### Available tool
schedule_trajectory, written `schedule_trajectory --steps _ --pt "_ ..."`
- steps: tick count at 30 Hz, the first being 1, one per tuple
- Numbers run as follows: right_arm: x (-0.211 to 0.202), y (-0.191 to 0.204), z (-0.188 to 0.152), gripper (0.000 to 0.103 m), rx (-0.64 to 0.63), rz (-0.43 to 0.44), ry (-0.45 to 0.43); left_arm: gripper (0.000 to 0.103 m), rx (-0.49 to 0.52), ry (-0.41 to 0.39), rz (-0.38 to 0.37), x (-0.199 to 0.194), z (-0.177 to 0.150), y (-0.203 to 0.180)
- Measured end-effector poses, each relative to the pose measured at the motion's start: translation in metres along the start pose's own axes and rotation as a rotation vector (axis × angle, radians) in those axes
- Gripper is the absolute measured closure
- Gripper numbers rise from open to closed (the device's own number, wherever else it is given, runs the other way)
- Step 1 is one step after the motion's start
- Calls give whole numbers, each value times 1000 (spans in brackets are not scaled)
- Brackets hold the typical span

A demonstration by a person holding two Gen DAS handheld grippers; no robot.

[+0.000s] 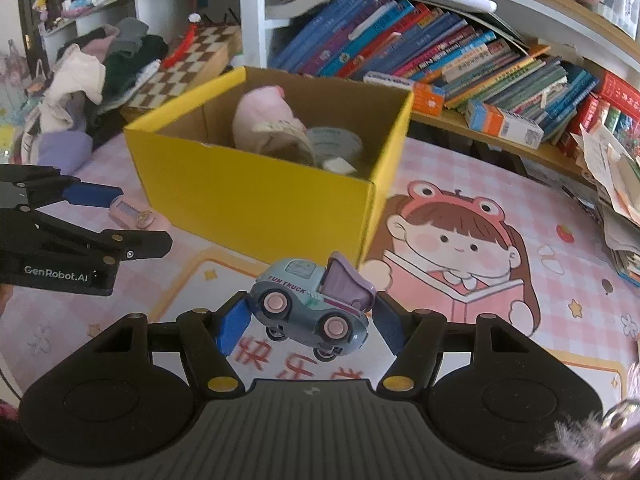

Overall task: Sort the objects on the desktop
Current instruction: 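Lift the knife and truck and carry both over the yellow box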

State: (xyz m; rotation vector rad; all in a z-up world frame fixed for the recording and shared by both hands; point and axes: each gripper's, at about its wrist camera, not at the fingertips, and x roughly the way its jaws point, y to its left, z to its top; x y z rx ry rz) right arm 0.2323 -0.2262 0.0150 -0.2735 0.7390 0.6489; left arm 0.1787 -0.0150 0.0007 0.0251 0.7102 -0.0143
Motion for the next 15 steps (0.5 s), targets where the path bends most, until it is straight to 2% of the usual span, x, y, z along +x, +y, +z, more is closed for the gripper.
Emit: schedule_trajectory --steps 9,15 --pt "-21 15 21 38 -19 41 -42 25 9 -69 -24 -32 11 11" --pt "-38 16 45 38 -45 42 -107 25 12 -135 -41 -49 25 15"
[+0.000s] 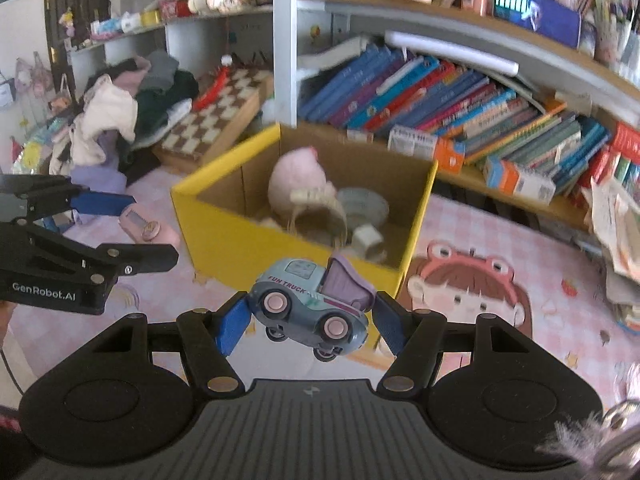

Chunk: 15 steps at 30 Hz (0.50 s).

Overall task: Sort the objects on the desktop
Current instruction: 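Lift the knife and truck and carry both over the yellow box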

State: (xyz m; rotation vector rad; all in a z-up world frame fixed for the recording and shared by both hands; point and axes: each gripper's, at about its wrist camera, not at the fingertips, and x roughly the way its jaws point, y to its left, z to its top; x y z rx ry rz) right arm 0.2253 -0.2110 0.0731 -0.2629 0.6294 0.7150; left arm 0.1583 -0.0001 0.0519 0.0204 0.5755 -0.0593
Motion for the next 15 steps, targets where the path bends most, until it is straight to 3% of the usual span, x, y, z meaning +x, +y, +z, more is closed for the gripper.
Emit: schedule_trajectory --steps 9,15 --pt "-5 -11 53 38 -58 -17 -136 25 38 -139 0 -5 45 8" --pt "12 -18 77 38 -126 -20 -160 25 73 -174 23 8 65 14"
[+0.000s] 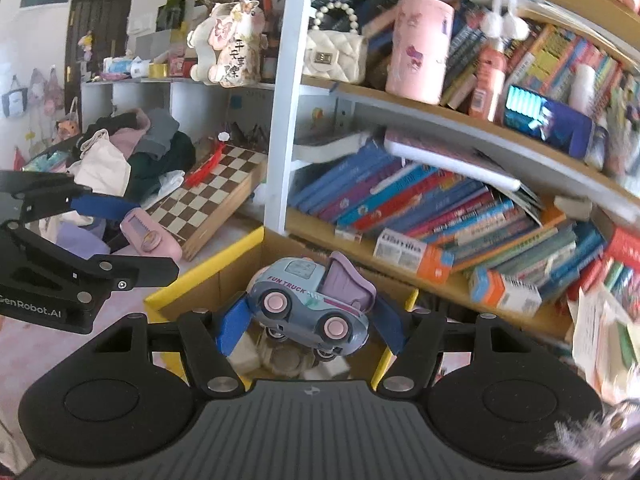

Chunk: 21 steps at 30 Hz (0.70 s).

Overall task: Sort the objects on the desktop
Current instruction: 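Lift the knife and truck and carry both over the yellow box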

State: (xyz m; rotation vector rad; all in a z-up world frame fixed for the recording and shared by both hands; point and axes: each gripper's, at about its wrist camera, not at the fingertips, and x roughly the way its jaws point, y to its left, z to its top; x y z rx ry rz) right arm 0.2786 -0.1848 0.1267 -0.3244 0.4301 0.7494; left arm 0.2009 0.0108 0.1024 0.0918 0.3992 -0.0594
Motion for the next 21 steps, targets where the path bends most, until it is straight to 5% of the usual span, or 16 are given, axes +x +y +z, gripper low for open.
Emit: schedule_trajectory --steps 21 --pt "121 -21 -14 38 -132 85 211 25 48 202 -33 99 -24 6"
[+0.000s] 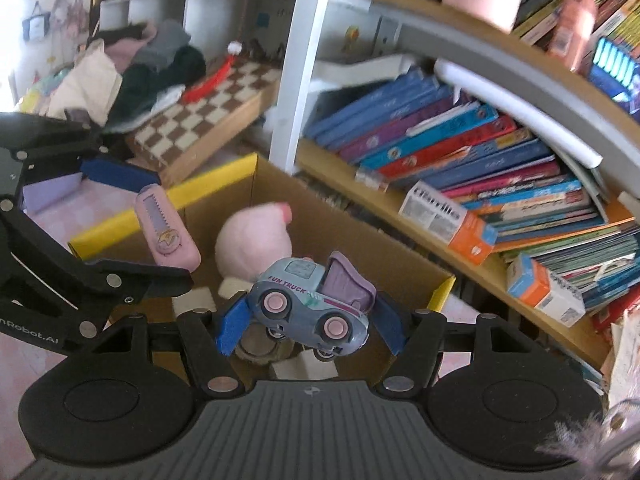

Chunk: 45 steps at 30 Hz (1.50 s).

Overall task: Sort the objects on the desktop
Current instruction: 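Lift the knife and truck and carry both over the yellow box, then lower the knife and truck into the box and open both tools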

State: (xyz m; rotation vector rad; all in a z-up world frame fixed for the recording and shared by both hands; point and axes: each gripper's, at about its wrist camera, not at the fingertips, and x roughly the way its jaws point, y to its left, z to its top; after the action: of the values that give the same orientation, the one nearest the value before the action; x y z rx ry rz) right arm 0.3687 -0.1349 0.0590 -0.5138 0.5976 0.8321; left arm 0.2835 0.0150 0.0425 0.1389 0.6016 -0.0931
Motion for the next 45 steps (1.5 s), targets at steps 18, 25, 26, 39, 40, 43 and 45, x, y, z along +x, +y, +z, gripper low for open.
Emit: schedule_trajectory --steps 18,25,26,39,40,43,45 --pt "52 -6 -13 38 -4 75 146 25 -5 138 -50 43 -11 2" --pt "56 -8 -12 38 3 76 155 24 -45 158 -74 48 -12 7" --pt "57 -8 -12 38 5 74 156 24 -49 159 -76 49 -12 7" --pt "52 -11 -13 28 66 53 136 19 -26 134 -41 42 -13 4" --pt "49 -11 -13 27 76 51 128 18 -22 124 -36 40 -12 4" --pt "39 -11 -10 25 94 38 99 17 -25 93 -26 30 -9 4" --pt "29 -11 -8 22 110 27 74 15 -34 72 -19 23 -6 4"
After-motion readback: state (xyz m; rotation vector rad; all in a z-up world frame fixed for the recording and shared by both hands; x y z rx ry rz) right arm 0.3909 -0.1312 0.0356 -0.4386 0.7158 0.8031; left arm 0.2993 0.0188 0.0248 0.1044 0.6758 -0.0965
